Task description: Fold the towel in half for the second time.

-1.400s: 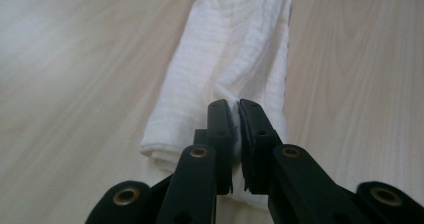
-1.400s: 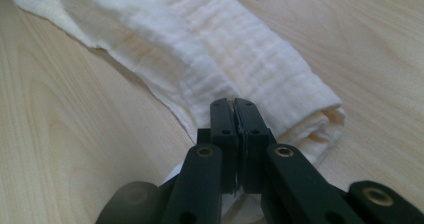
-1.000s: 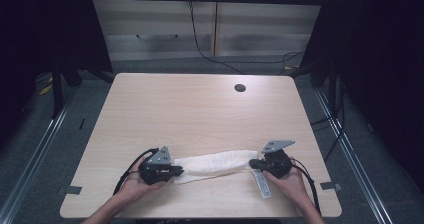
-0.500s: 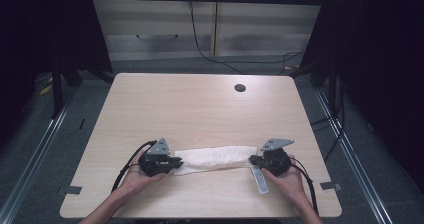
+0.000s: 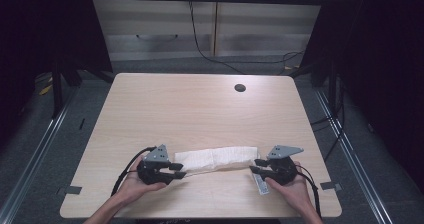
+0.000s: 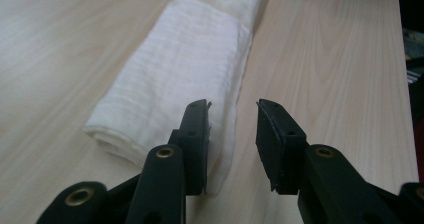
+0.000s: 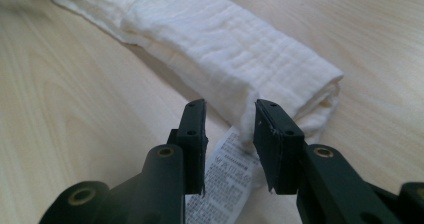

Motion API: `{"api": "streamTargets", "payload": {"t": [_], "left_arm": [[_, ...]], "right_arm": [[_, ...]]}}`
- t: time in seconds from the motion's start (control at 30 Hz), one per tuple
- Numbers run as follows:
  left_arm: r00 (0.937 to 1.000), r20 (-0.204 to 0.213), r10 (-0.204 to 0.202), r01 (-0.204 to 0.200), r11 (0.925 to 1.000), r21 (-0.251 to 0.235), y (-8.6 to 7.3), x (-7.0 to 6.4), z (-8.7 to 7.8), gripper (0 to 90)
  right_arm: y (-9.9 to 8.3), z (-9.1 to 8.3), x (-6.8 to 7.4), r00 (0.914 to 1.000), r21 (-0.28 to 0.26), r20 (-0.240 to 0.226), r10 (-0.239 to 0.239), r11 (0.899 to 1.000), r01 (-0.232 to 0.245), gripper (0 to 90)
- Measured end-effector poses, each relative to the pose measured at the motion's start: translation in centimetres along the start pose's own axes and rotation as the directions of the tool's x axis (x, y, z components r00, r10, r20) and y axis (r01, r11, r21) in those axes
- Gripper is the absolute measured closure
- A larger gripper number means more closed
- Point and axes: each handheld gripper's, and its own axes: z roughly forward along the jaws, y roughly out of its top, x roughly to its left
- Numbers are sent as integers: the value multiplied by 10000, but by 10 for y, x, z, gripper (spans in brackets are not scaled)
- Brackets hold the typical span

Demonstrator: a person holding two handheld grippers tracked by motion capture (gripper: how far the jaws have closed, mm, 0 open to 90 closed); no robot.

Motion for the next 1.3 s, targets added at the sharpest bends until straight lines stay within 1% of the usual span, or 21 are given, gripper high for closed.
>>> {"api": "streamTargets", "payload": {"t": [0.07,0.13,0.23,0.27,0.37,0.4,0.47,0.6,0.77,0.83,0.9,0.97,1.03,1.07,1.1,1.13,1.17,1.2,1.23,1.27,1.3], "left_arm": [[9997,-167,-168,173,9994,289,-5,1,4,662],[9996,-178,-203,208,9994,293,-7,3,6,672],[9977,-677,-35,65,9991,431,-7,5,5,690],[9974,-709,-140,168,9991,381,-7,7,4,689],[9960,-664,-598,601,9982,23,-8,12,1,640],[9968,-442,-672,664,9976,-174,-8,14,-1,631],[9945,-487,-929,899,9941,-614,-6,15,-9,612],[9884,-619,-1387,1313,9850,-1116,-5,20,-23,525],[9695,-1066,-2208,2039,9674,-1501,-12,28,-48,431],[9614,-1387,-2378,2145,9629,-1640,-19,30,-59,405],[9471,-1653,-2752,2446,9521,-1838,-26,32,-70,388],[9293,-2016,-3095,2712,9422,-1965,-33,32,-78,363],[9215,-2209,-3194,2689,9351,-2307,-41,29,-85,338],[9152,-2352,-3273,2699,9311,-2454,-45,28,-88,334],[9118,-2516,-3244,2635,9324,-2472,-50,27,-89,317],[9050,-2754,-3243,2611,9344,-2423,-53,28,-91,307],[8956,-2896,-3376,2690,9296,-2518,-57,29,-93,296],[8884,-2839,-3606,2880,9196,-2671,-59,31,-95,279],[8842,-2758,-3771,3036,9125,-2742,-60,33,-95,268],[8806,-2772,-3843,3097,9096,-2770,-60,34,-94,261],[8850,-2698,-3796,3076,9114,-2734,-60,34,-94,227]], "right_arm": [[-4,-1,1,9997,71,-229,-8,10000,10,686],[-7,-2,1,9997,122,-230,3,9999,0,687],[-8,-6,-2,9990,-70,-372,236,9997,-239,703],[-8,-7,-3,9989,-175,-352,322,9993,-329,704],[-7,-11,-4,9982,-429,-389,451,9980,-468,713],[-6,-12,-5,9978,-515,-440,492,9973,-515,713],[-5,-15,-5,9971,-733,-461,599,9953,-632,735],[-1,-23,-7,9959,-1196,-459,784,9893,-834,772],[1,-36,-9,9942,-1646,-376,1003,9807,-1052,775],[-1,-42,-10,9938,-1741,-209,1094,9784,-1114,752],[-5,-50,-12,9933,-1829,-84,1155,9764,-1151,742],[-11,-57,-16,9905,-1990,204,1361,9714,-1293,707],[-18,-65,-19,9855,-2117,442,1641,9656,-1513,663],[-22,-68,-21,9835,-2157,534,1728,9637,-1576,633],[-25,-71,-22,9814,-2149,752,1766,9639,-1570,598],[-28,-74,-24,9773,-2188,939,1898,9616,-1658,575],[-32,-76,-25,9755,-2312,1011,1954,9583,-1679,561],[-35,-78,-27,9739,-2397,1001,2038,9549,-1752,539],[-37,-77,-28,9708,-2352,1131,2116,9550,-1808,508],[-39,-76,-30,9676,-2365,1208,2216,9531,-1887,488],[-42,-73,-32,9624,-2394,1247,2415,9486,-2070,475]]}}
